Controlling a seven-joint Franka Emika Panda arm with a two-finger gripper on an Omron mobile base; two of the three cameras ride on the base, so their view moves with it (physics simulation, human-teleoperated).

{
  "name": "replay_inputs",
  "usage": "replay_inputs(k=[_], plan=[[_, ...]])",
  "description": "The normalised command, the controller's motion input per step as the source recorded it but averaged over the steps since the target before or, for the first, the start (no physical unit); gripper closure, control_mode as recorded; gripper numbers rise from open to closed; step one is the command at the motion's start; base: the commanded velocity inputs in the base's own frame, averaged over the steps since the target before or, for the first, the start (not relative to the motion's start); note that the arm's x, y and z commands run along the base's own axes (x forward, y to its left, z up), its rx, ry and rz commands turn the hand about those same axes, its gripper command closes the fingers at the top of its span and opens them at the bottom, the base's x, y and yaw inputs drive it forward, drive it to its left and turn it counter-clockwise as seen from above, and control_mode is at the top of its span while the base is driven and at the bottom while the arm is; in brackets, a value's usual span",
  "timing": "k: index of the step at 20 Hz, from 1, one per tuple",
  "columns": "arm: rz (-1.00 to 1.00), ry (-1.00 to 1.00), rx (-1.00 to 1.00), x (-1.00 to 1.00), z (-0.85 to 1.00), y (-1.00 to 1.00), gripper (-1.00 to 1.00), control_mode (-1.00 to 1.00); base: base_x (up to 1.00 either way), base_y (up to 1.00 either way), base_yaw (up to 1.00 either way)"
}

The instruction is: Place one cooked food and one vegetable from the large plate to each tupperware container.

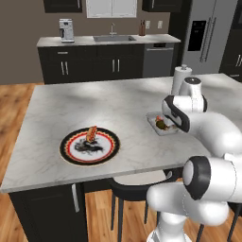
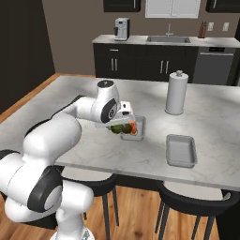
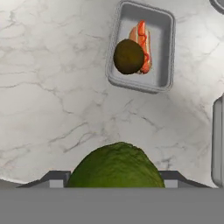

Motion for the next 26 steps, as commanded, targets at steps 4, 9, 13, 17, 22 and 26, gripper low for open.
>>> replay_inputs(k=[4,9,13,17,22,26], plan=[[-0.2,0.06,0.01,0.01,0.0,-1.0,1.0,-1.0,0.0,0.0,0.0],[-0.14,0.05,0.04,0.01,0.0,-1.0,1.0,-1.0,0.0,0.0,0.0],[-0.08,0.04,0.08,0.0,0.0,-0.98,1.0,-1.0,0.0,0.0,0.0],[-0.04,0.04,0.08,0.0,0.0,-0.96,1.0,-1.0,0.0,0.0,0.0],[0.0,0.0,0.1,-0.06,-0.16,-0.69,1.0,-1.0,0.0,0.0,0.0],[0.0,0.0,0.0,0.0,-0.29,-0.36,1.0,-1.0,0.0,0.0,0.0]])
